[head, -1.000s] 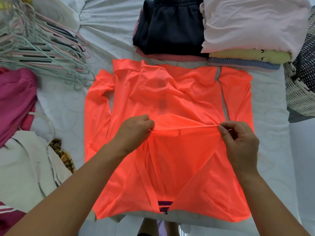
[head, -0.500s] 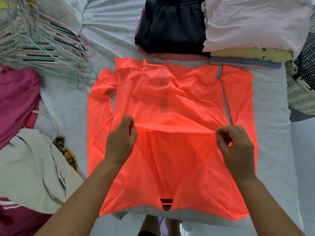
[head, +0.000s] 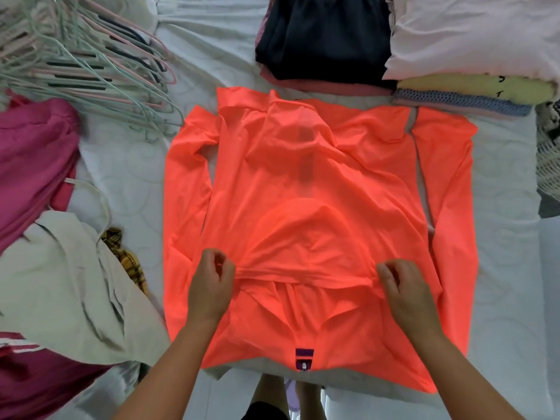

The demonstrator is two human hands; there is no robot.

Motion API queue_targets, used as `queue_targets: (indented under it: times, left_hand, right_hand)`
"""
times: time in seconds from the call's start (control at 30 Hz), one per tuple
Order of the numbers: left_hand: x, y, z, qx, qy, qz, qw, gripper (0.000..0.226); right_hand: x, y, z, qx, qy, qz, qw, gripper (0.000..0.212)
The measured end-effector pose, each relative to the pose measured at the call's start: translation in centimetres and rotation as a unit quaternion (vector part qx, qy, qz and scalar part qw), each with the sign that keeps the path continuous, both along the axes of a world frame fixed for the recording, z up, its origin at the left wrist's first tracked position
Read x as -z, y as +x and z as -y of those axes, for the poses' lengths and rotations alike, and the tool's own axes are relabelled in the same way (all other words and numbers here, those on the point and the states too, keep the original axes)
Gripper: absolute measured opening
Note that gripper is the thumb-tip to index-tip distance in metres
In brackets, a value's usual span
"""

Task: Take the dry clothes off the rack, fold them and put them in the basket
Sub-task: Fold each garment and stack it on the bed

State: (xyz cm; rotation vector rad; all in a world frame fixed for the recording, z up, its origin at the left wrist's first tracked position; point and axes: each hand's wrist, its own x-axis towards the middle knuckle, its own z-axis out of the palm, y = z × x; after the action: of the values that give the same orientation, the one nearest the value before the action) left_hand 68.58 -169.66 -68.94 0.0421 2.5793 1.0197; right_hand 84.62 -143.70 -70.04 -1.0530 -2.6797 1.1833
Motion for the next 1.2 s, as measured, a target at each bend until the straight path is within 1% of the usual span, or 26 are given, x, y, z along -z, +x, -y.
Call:
queue_targets:
  times: [0.03,0.1,0.13,0.2,0.27,0.3,0.37,0.4,0.43,0.47,0.5,0.57,0.63,0.7,0.73,0.77,0.8,0.83,0.87,0.9,0.97,1.03,1.07,1.1,1.13,1.2]
  left_hand:
    - [0.0,-0.5,-0.6,-0.006,-0.015,0.018,1.000,0.030]
    - [0.2,-1.4,-1.8,0.008,-0.067,0.062,0.996,0.032]
    - [0.4,-1.8,-2.4,0.019,-0.087,0.072,0.993,0.029]
    - [0.8,-2.4,-3.6,0.038,-0.088,0.075,0.993,0.022]
    - [1.1,-3.0,-4.2,0.042,-0.057,0.080,0.994,0.018]
    - [1.1,-3.2,-4.3,0.028,-0.027,0.087,0.995,0.017]
    - [1.2,-3.4,-4.1,-0.037,0.071,0.121,0.989,0.011]
    - [1.2,-3.3,-3.9,-0.066,0.115,0.149,0.980,0.013]
    - [1.3,-3.2,-3.8,-0.076,0.141,0.175,0.972,0.019]
    - [1.3,-3.2,-3.8,-0.069,0.140,0.192,0.969,0.024]
    - [1.4,-3.3,-4.0,-0.053,0.124,0.194,0.972,0.023]
    - [1.1,-4.3,-5.1,-0.030,0.073,0.145,0.986,0.017]
    - [1.1,-6.0,-6.8,-0.011,0.030,0.096,0.995,0.024]
    - [1.3,-7.5,-8.8,0.050,-0.008,0.085,0.995,0.026]
    - [1.4,-8.1,-9.7,0.083,-0.018,0.081,0.993,0.023]
    - [1.6,-8.7,-10.5,0.093,-0.011,0.074,0.993,0.019]
    - [1.7,-9.3,-10.9,0.078,0.025,0.069,0.994,0.015]
    - [1.7,-10.1,-11.0,0.050,0.068,0.064,0.994,0.013]
    - [1.9,-10.8,-10.7,0.029,0.092,0.055,0.994,0.013]
    - [2.0,-11.3,-10.4,0.020,0.091,0.048,0.994,0.014]
    - [2.3,-11.3,-9.3,0.025,0.055,0.046,0.997,0.021]
    - [2.1,-9.8,-8.0,0.046,0.022,-0.005,0.999,0.029]
    - [1.6,-8.5,-7.4,0.062,0.030,-0.033,0.997,0.032]
    - [1.0,-7.0,-6.7,0.085,0.048,-0.039,0.995,0.037]
    - [0.4,-5.5,-6.0,0.111,0.057,-0.031,0.992,0.044]
    - [0.3,-3.0,-4.2,0.144,0.017,-0.022,0.989,0.053]
  right_hand:
    - [0.1,-1.2,-0.2,0.022,-0.010,0.001,1.000,0.036]
    - [0.6,-3.8,-0.6,0.043,-0.015,0.010,0.999,0.026]
    - [0.9,-5.2,-0.6,0.038,-0.015,0.020,0.999,0.023]
    - [1.5,-7.4,-0.9,0.011,-0.028,0.051,0.998,0.020]
    - [1.5,-8.8,-1.1,-0.007,-0.046,0.060,0.997,0.012]
    - [1.3,-9.1,-1.3,0.003,-0.055,0.035,0.998,0.008]
    - [0.4,-9.3,-1.6,0.064,-0.083,-0.050,0.993,0.004]
    - [-0.1,-9.3,-1.7,0.091,-0.097,-0.079,0.988,0.006]
    - [-0.4,-9.3,-1.9,0.104,-0.109,-0.087,0.985,0.007]
    - [-0.4,-9.2,-2.0,0.103,-0.121,-0.072,0.985,0.006]
    - [-0.3,-9.2,-2.1,0.094,-0.132,-0.040,0.986,0.008]
    - [0.0,-9.3,-2.3,0.077,-0.142,0.021,0.987,0.021]
    - [0.0,-10.0,-2.7,0.061,-0.142,0.059,0.986,0.029]
    - [-0.1,-11.0,-3.1,0.050,-0.157,0.092,0.982,0.032]
    - [-0.2,-11.4,-3.2,0.053,-0.181,0.095,0.978,0.030]
    - [-0.2,-11.7,-3.3,0.059,-0.204,0.089,0.973,0.024]
    - [-0.3,-11.9,-3.5,0.068,-0.223,0.075,0.970,0.016]
    - [-0.3,-11.9,-3.7,0.081,-0.234,0.053,0.968,0.011]
    - [-0.2,-11.7,-4.1,0.100,-0.237,0.032,0.966,0.009]
    - [-0.1,-11.6,-4.4,0.113,-0.237,0.024,0.965,0.004]
    - [0.2,-11.0,-4.5,0.116,-0.196,0.036,0.973,0.023]
    - [0.1,-9.9,-3.9,0.088,-0.076,0.013,0.993,0.037]
    - [-0.1,-9.1,-3.2,0.061,-0.012,-0.016,0.998,0.039]
    - [-0.3,-8.1,-2.4,0.032,0.031,-0.041,0.998,0.040]
    - [-0.3,-6.9,-1.6,0.007,0.047,-0.048,0.998,0.040]
    - [0.1,-4.5,-0.3,-0.023,0.040,-0.017,0.999,0.042]
